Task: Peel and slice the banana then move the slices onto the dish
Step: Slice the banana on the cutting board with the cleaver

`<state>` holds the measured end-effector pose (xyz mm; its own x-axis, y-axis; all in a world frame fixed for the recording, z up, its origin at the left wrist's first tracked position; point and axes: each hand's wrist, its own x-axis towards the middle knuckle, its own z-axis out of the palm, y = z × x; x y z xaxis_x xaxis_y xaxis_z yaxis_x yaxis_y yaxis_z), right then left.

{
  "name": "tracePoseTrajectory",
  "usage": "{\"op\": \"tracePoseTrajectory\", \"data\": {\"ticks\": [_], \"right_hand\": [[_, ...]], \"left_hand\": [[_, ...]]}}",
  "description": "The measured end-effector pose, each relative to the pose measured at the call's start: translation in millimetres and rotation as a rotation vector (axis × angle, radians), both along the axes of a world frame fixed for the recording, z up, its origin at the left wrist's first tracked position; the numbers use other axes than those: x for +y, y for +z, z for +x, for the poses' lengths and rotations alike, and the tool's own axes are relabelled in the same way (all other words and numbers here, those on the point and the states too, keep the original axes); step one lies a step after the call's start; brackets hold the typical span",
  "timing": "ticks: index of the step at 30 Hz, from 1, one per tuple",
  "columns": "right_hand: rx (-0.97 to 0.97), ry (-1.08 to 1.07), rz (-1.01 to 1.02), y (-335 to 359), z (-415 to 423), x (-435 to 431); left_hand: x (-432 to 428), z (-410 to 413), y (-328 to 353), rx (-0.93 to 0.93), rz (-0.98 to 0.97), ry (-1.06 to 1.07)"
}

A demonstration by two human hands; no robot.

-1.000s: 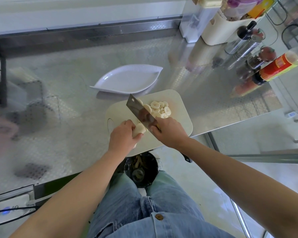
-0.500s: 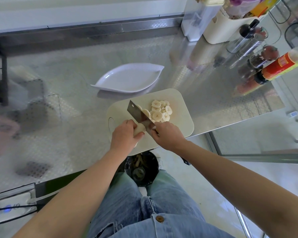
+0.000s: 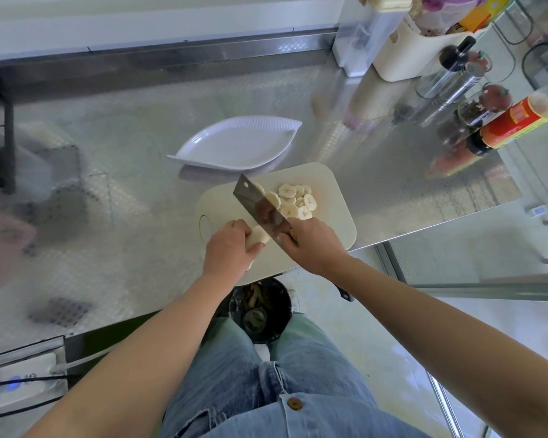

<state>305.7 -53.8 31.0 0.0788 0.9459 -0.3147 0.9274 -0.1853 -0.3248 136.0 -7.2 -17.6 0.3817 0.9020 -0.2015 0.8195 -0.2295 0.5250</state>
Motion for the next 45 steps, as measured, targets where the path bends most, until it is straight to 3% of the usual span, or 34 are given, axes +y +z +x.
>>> {"op": "tracePoseTrajectory", "data": {"ticks": [21, 31, 45], "right_hand": [[-0.033, 0.012, -0.143, -11.7, -21.5, 1.6], [-0.029, 0.014, -0.032, 8.8, -11.2, 2.1], [-0.067, 0.040, -0.075, -4.7, -20.2, -0.1]], "left_hand": [[-0.7, 1.7, -0.5, -0.024, -0.025, 0.030], [-8.5, -9.1, -1.3, -0.015, 0.030, 0.023], [-7.7, -5.9, -3.6, -0.048, -0.025, 0.057]]}}
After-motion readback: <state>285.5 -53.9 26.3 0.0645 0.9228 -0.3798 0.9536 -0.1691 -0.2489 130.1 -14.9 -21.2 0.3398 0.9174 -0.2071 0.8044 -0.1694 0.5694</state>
